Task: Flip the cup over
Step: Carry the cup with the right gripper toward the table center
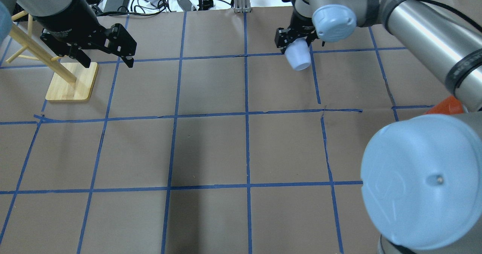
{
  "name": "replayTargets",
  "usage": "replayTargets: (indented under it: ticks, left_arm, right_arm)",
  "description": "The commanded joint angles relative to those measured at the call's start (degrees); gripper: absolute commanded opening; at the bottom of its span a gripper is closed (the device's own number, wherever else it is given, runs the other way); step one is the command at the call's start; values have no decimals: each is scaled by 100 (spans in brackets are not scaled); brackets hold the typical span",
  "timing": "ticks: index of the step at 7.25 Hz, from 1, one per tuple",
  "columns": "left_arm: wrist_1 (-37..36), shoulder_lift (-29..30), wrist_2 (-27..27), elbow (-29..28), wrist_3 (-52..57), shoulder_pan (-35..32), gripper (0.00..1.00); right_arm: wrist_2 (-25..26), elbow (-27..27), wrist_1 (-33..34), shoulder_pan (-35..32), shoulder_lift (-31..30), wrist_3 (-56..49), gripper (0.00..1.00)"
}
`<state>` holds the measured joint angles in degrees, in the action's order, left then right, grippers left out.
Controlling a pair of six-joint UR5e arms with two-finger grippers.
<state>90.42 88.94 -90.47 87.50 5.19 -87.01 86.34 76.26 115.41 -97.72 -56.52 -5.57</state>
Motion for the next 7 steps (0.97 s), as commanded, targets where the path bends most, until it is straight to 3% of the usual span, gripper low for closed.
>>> replayTargets:
  ticks: [1, 4, 7]
  left_arm:
    - [-7, -34, -14, 82, 0, 0, 100]
    - [-7, -43, -14, 83, 0, 0, 100]
    - [-7, -43, -14, 83, 0, 0, 100]
  right_arm:
    - [-29, -6, 592, -746, 193, 505, 44]
    - [506, 3, 712, -1258, 396, -1142, 37]
    - [551, 55, 815, -1705, 413, -3662, 36]
